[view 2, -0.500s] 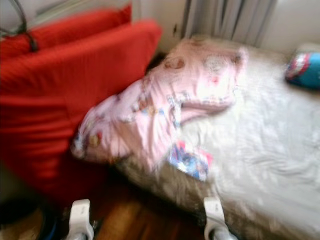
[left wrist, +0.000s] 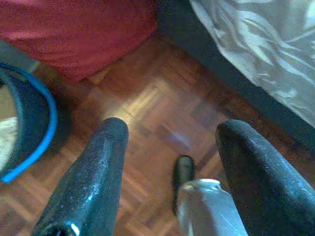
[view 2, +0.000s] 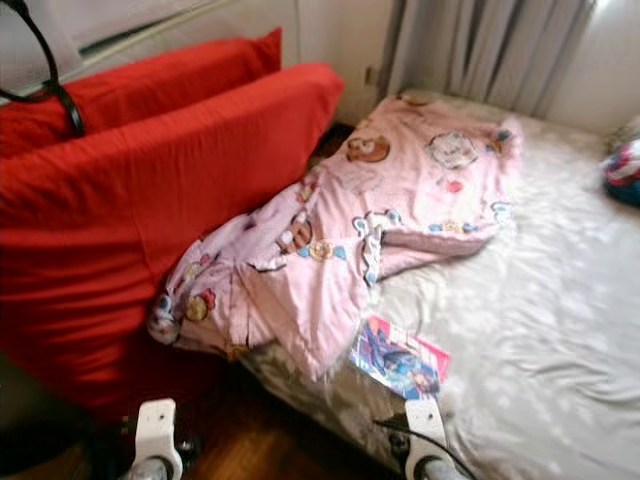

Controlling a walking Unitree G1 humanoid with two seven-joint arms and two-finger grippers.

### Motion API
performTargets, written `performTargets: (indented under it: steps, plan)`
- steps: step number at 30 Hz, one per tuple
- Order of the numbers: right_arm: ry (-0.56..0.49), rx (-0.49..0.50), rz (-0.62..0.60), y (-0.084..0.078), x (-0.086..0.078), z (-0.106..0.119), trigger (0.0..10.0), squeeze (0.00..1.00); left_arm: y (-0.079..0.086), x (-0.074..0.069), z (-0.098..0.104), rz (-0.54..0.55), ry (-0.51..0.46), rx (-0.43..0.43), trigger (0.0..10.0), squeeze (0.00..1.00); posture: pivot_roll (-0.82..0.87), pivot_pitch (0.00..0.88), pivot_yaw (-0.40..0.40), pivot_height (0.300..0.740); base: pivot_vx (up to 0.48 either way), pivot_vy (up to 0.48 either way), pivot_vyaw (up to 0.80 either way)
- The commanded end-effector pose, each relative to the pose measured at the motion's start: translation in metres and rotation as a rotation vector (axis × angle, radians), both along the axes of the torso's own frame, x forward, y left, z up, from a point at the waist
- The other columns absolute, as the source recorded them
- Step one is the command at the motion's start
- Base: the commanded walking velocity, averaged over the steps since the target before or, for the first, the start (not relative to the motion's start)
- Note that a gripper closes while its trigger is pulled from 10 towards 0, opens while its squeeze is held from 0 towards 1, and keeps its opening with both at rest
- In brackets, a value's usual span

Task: Clean up the room

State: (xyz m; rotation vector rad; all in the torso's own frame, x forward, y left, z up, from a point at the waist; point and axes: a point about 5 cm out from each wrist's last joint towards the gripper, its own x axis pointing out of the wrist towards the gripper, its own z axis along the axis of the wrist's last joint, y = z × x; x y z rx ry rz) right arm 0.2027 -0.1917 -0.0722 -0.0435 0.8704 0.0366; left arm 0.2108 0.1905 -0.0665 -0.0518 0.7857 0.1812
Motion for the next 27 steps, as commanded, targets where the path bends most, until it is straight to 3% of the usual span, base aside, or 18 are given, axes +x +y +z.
performTargets:
  steps: [1,27]
  plan:
    - [-0.020,0.186,-0.159,0.0056,0.0121,0.0055,10.0,0.00,0.0740,-0.0671,-0.0150,0.054,0.167,0.002,10.0,0.00,-0.10,0.000,-0.005,0.740,0.000,0.000,0.00]
    - [-0.028,0.186,-0.192,0.0067,0.0105,0.0044,10.0,0.00,0.0746,-0.0675,-0.0148,0.046,0.165,0.009,10.0,0.00,-0.10,0.000,0.010,0.740,0.000,0.000,0.00]
